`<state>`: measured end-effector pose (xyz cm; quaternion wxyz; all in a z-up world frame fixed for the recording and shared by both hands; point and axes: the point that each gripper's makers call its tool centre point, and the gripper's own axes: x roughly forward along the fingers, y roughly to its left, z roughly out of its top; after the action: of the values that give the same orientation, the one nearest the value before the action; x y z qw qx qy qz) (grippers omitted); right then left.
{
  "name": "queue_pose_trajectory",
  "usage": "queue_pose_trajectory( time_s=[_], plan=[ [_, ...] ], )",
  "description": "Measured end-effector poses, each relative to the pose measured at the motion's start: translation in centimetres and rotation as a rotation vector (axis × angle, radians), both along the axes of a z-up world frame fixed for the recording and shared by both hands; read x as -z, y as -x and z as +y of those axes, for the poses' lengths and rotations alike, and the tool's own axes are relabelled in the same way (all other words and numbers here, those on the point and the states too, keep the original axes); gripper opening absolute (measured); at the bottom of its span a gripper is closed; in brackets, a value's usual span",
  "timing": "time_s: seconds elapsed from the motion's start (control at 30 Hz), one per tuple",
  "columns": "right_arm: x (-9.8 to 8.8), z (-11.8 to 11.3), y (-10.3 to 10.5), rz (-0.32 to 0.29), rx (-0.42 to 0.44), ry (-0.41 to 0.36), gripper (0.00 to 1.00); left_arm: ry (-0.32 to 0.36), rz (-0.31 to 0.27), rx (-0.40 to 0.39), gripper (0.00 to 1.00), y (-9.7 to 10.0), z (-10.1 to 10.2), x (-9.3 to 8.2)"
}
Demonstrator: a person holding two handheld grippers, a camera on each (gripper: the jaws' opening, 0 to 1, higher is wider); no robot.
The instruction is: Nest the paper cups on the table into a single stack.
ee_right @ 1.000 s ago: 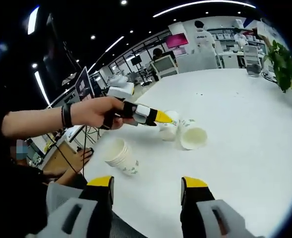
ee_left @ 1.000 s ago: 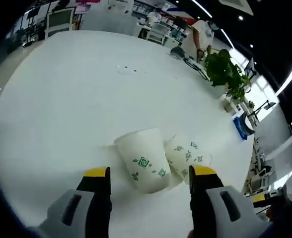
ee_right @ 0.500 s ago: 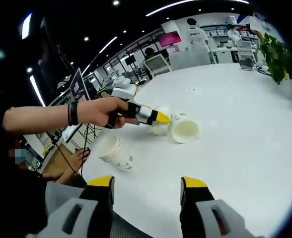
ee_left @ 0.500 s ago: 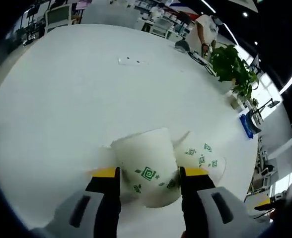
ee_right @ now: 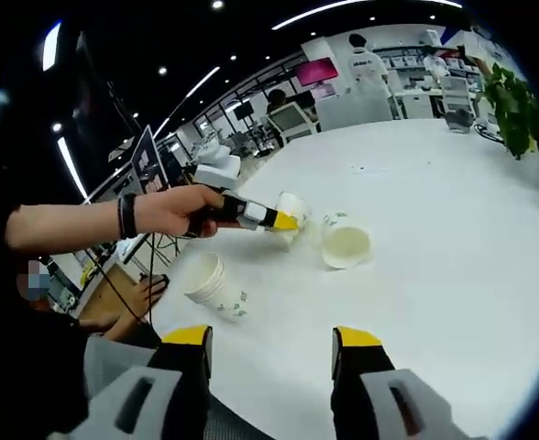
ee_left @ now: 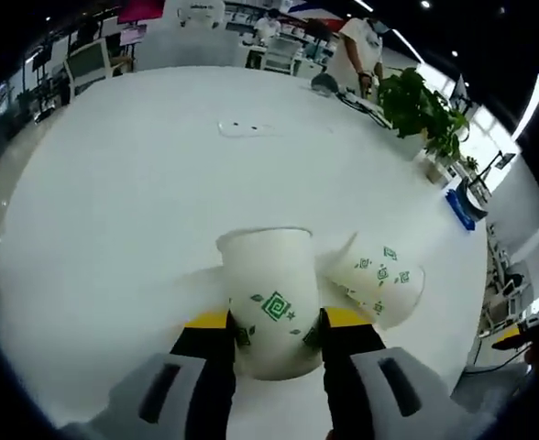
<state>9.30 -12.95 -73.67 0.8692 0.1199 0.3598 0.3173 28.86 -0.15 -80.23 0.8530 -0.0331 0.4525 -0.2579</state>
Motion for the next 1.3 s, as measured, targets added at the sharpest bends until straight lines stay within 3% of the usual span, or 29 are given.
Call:
queue_pose_trajectory(
  time_s=[0.4, 0.67, 1.03, 1.3],
  plan=[
    [-1.2, 2.1, -2.0, -0.026, -0.072, -0.004, 0.51, 0.000, -0.061, 0.044, 0.34, -0.3, 3.2, -1.1],
    [-2.8, 3.8, -4.4, -0.060, -0.116, -0.033, 0.50, -0.017, -0.139, 0.139, 0.35, 1.1, 4.0, -3.3],
    [-4.5, 6.0, -6.7, -0.097, -0.197, -0.037, 0.50, -0.013, -0.205, 0.233, 0.35, 4.6, 4.4, -6.5],
    [-5.4, 7.4, -8.4, -0.118, -0.238, -0.034, 0.50, -0.056, -0.253, 0.324, 0.35, 5.6, 4.2, -6.7]
  ],
)
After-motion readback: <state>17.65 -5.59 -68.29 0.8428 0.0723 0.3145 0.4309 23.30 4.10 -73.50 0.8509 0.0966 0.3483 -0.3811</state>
